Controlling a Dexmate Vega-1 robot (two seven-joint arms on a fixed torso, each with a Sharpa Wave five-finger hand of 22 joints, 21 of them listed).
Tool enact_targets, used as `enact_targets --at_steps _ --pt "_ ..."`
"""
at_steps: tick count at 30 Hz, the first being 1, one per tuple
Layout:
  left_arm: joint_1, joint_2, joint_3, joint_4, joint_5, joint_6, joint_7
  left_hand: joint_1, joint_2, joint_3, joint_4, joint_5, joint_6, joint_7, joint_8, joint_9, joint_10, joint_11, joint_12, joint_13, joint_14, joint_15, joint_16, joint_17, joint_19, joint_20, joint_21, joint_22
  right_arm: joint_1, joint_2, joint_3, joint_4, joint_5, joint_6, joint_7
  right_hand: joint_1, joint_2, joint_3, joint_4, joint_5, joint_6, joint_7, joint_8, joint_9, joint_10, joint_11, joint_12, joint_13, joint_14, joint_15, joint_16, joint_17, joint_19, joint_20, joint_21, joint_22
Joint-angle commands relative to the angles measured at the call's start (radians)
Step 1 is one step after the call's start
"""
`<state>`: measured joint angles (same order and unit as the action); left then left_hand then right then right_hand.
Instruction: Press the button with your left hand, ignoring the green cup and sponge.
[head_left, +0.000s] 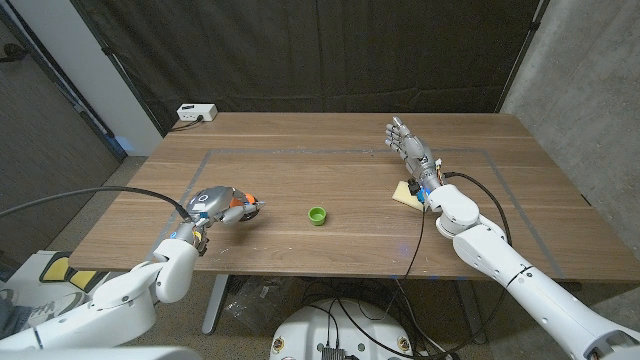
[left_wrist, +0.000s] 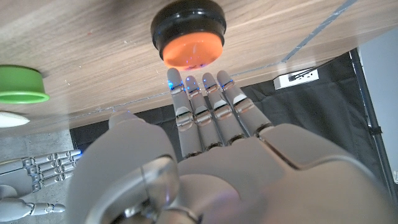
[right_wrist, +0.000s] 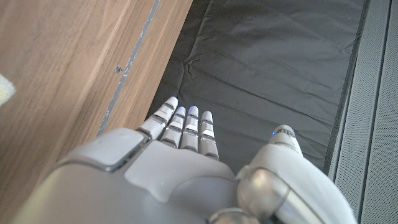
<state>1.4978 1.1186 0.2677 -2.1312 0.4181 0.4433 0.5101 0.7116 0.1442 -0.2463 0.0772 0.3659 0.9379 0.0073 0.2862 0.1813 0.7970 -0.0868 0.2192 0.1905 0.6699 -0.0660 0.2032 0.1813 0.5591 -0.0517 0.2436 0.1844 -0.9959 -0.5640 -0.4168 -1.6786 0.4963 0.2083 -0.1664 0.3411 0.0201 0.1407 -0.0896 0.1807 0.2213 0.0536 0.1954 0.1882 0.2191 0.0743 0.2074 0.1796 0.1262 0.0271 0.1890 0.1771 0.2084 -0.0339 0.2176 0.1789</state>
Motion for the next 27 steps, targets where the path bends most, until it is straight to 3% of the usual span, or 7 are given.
enact_targets --at_steps 1,27 --pt "0.036 -0.020 -0.047 0.004 0.012 -0.039 0.048 0.006 0.006 0.003 0.000 -0.003 0.000 -0.003 -0.005 0.003 -0.008 0.000 -0.005 0.002 0.000 -0.050 -0.003 0.003 0.004 -0.011 -0.003 0.002 -0.012 -0.005 -0.002 -0.020 -0.010 -0.010 -0.008 -0.005 0.000 -0.003 -0.003 0.002 0.000 -0.004 -0.001 0.002 0.007 0.001 0.005 0.004 0.009 -0.003 -0.002 0.003 0.009 -0.016 -0.002 0.005" --pt "0.047 -0.082 -0.075 0.023 0.058 -0.076 0.057 0.021 0.011 0.007 -0.001 -0.019 0.001 -0.004 -0.019 0.004 -0.011 -0.003 -0.012 0.003 -0.007 -0.047 -0.008 0.003 -0.004 -0.010 -0.009 0.003 -0.009 -0.011 -0.004 -0.043 -0.011 -0.038 -0.014 -0.003 0.000 -0.003 -0.007 0.003 0.001 -0.004 0.000 0.002 0.008 0.001 0.004 0.004 0.011 -0.002 -0.003 0.002 0.009 -0.015 -0.006 0.005"
